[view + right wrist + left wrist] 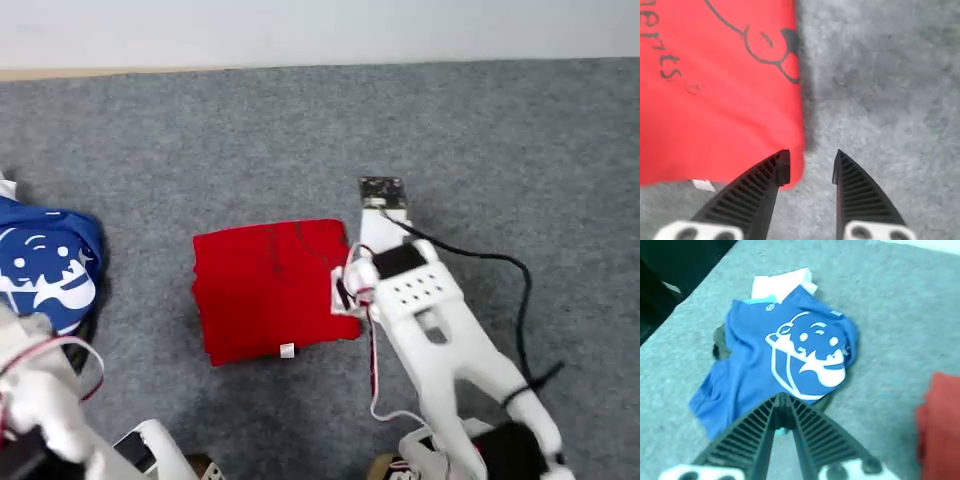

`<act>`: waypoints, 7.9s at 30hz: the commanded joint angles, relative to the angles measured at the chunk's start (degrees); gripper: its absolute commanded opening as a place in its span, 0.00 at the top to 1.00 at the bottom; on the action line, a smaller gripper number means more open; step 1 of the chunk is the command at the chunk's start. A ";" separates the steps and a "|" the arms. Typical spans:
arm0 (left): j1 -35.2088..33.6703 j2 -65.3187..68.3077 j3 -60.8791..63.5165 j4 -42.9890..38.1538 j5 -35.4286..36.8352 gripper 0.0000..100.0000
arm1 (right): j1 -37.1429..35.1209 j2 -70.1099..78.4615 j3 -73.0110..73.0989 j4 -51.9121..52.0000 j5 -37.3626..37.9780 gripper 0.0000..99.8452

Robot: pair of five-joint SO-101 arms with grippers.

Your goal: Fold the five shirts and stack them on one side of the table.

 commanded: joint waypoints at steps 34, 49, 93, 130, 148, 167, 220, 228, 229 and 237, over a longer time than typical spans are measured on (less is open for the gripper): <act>-4.22 -35.16 27.21 -5.45 -11.25 1.00 | -1.01 21.14 -12.75 -3.03 -0.79 0.99; -4.31 -35.16 27.30 -5.45 -11.16 1.00 | 13.85 25.89 -29.27 -3.30 30.33 0.99; -4.04 -35.43 32.13 -5.45 -10.99 1.00 | 1.98 43.91 -72.79 35.74 30.33 0.99; -4.04 -35.43 32.13 -5.54 -11.08 1.00 | -11.21 29.85 -63.91 35.74 15.56 0.99; -4.04 -35.43 32.13 -5.45 -11.08 1.00 | -6.20 19.12 -39.91 35.12 13.98 0.99; -4.04 -35.43 32.31 -5.27 -11.08 1.00 | 4.97 19.21 -21.71 3.21 8.62 0.95; -4.04 -35.43 32.40 -5.27 -11.08 1.00 | 2.33 23.69 -26.11 -0.22 1.49 0.74; -4.04 -35.43 32.40 -5.36 -11.08 1.00 | 2.33 27.56 -25.85 -5.41 -1.32 0.74; -4.04 -35.43 32.40 -5.36 -11.08 1.00 | 2.33 28.97 -26.02 -5.85 -1.41 0.74; -4.04 -35.43 32.40 -5.36 -11.08 1.00 | 1.27 36.44 -26.20 -12.70 -1.49 0.74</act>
